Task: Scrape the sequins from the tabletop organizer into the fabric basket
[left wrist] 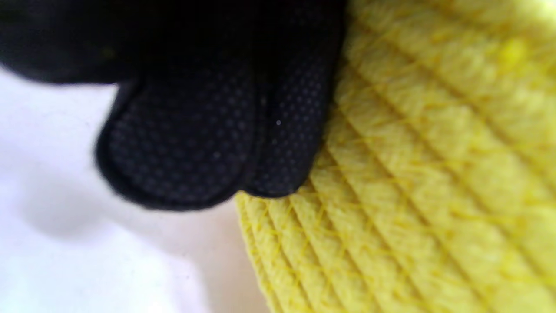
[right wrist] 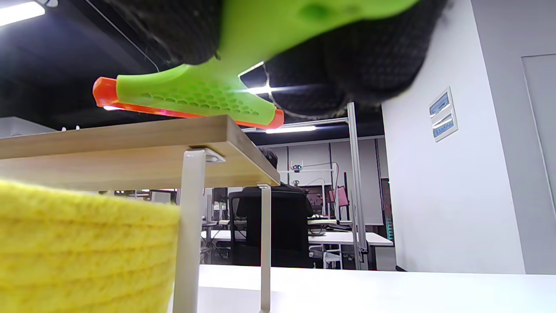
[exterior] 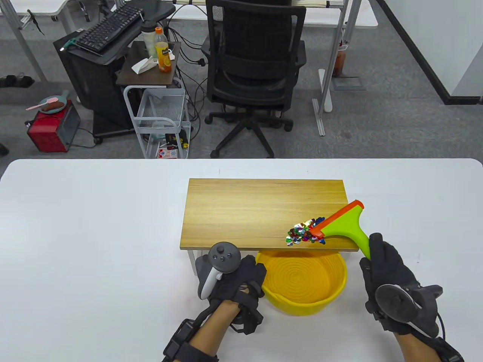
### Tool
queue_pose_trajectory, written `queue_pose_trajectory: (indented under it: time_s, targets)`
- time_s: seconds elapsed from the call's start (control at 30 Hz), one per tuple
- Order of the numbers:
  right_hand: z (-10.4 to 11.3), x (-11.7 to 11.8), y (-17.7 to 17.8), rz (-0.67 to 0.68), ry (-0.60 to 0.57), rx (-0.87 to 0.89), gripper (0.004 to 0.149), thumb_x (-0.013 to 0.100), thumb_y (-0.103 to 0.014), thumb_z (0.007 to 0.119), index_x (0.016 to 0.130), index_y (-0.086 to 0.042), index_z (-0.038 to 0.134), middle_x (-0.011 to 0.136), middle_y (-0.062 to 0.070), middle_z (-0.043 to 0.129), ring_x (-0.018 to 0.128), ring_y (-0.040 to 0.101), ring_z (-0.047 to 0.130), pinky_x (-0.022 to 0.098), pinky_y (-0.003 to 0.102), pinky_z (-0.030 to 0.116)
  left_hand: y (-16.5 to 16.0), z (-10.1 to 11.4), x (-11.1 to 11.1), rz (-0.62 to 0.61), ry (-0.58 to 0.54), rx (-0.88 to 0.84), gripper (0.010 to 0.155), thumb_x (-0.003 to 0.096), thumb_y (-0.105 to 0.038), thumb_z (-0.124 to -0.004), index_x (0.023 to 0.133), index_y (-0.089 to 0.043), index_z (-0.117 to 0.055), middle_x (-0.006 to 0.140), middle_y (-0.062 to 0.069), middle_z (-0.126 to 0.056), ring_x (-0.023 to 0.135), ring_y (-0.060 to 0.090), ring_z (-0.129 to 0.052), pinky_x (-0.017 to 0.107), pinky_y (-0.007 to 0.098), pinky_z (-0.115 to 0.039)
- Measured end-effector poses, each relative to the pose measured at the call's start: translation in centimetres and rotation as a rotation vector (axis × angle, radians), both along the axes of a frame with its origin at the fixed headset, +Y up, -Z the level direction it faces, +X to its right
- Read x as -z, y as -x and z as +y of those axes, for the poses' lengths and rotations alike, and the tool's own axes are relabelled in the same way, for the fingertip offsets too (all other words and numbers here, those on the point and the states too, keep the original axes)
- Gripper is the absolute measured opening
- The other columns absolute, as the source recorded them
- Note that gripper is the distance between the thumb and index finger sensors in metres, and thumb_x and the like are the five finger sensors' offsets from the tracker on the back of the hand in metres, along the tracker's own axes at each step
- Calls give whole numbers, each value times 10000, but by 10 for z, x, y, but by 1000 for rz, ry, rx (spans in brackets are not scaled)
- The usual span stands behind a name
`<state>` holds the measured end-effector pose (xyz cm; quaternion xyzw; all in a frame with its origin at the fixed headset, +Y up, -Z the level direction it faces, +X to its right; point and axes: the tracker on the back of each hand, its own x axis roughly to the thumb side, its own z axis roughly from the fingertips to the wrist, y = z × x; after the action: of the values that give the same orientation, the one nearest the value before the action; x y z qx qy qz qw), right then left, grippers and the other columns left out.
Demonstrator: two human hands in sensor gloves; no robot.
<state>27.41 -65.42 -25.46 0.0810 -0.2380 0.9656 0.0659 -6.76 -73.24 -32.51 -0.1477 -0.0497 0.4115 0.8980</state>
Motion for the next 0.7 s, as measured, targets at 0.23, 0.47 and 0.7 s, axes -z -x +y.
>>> queue_pose_trajectory:
  time_s: [0.23, 0.47, 0.7]
  targets:
    - [27, 18, 22, -74, 97, -106, 625, 599, -322, 717, 1103, -17, 506, 975, 267, 717, 600, 377, 954, 401, 394, 868, 6, 4, 0, 8, -22, -42, 558, 517, -415, -690, 836, 42, -673, 376, 137, -1072, 167, 283, -1100, 79, 398, -930]
    - [47, 33, 41, -136, 186, -204, 617, 601, -318, 717, 1097, -8, 520, 963, 275, 731, 575, 378, 960, 375, 387, 871, 4, 7, -2, 20, -61, -30, 559, 517, -420, -688, 834, 41, -676, 372, 134, -1072, 163, 281, -1099, 76, 396, -929]
    - [45, 39, 59, -175, 248, -289, 618, 603, -321, 705, 1096, -2, 512, 959, 275, 732, 559, 370, 966, 361, 377, 875, 5, 11, -5, 22, -100, -15, 558, 518, -420, -684, 837, 37, -675, 373, 134, -1071, 165, 281, -1098, 78, 397, -928]
